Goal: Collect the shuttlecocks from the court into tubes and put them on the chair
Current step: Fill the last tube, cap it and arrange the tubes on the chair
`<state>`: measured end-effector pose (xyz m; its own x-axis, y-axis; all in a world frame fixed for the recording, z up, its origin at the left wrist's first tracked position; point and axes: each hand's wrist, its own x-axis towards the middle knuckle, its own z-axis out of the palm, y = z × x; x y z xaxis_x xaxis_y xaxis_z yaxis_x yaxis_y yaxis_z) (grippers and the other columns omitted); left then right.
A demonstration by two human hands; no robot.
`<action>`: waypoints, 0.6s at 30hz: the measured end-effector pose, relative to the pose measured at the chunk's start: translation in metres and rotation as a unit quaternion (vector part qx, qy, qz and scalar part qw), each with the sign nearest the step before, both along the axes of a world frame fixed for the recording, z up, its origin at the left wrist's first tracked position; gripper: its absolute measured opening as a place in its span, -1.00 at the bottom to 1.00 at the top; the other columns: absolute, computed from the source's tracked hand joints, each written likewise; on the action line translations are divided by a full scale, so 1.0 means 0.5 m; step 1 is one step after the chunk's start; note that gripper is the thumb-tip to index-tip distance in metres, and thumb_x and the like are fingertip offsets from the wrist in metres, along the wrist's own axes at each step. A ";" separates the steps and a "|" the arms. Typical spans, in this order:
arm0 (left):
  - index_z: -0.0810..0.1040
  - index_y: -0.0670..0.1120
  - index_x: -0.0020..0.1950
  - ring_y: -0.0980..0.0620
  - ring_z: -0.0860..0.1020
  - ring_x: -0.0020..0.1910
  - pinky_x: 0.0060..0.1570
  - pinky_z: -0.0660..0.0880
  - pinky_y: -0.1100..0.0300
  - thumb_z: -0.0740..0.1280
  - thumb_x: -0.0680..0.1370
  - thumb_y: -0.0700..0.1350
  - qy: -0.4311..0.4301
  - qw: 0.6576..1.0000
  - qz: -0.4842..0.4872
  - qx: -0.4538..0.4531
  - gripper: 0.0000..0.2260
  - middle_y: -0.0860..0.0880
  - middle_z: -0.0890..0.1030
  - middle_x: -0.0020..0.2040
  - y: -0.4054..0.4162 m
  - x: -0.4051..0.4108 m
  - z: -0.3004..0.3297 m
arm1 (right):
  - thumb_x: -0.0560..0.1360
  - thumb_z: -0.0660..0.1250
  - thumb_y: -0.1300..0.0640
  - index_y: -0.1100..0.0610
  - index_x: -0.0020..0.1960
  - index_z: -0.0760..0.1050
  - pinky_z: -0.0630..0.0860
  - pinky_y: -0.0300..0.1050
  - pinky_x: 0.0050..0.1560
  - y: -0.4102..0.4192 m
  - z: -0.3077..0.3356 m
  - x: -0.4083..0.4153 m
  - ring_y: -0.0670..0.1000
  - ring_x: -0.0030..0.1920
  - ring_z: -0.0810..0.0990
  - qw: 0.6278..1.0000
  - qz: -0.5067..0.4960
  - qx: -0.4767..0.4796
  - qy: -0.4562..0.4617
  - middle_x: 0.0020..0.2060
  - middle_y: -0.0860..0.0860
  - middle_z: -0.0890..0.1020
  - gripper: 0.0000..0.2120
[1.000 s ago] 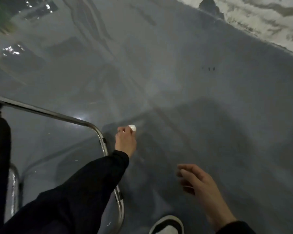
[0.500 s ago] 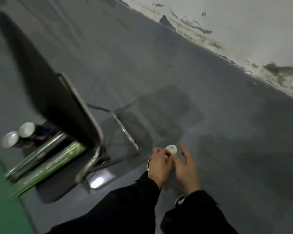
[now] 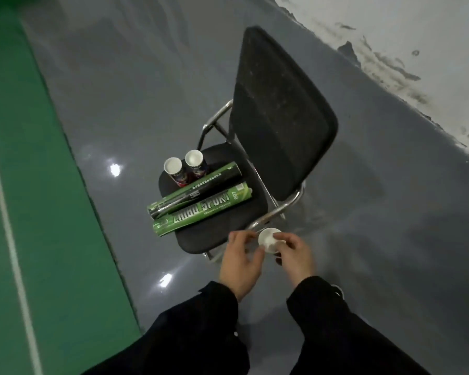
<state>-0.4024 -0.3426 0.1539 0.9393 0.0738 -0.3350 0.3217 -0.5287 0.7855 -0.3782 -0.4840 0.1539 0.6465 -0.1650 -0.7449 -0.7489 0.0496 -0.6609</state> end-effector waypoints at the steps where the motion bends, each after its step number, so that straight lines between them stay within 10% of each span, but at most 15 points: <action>1: 0.49 0.06 0.23 0.22 0.53 0.14 0.14 0.48 0.36 0.40 0.61 -0.04 -0.002 0.999 0.053 -0.006 -0.78 0.10 0.48 0.17 0.064 0.000 -0.011 | 0.58 0.27 0.36 0.06 -0.06 0.60 0.55 -0.15 -0.19 0.039 -0.006 0.004 -0.02 -0.16 0.59 1.000 -0.006 -0.001 -0.004 -0.05 0.01 0.64 -0.76; 6: 0.46 -0.15 0.40 -0.14 0.55 0.29 0.32 0.50 -0.14 0.40 0.55 0.15 0.113 0.962 0.250 0.007 -0.46 -0.08 0.55 0.31 0.361 0.041 -0.102 | 0.54 0.34 0.33 0.05 -0.08 0.63 0.52 -0.13 -0.28 0.145 -0.017 0.026 0.06 -0.17 0.59 0.996 -0.072 0.037 0.036 0.05 0.12 0.67 -0.80; 18: 0.36 -0.18 0.48 -0.25 0.44 0.31 0.19 0.46 -0.16 0.41 0.58 0.17 0.284 0.811 0.500 -0.112 -0.38 -0.16 0.45 0.37 0.593 0.205 -0.376 | 0.55 0.18 0.42 0.04 0.03 0.54 0.49 -0.08 -0.25 0.165 -0.204 0.193 0.08 -0.08 0.56 0.999 -0.039 -0.013 0.023 0.06 0.05 0.57 -0.69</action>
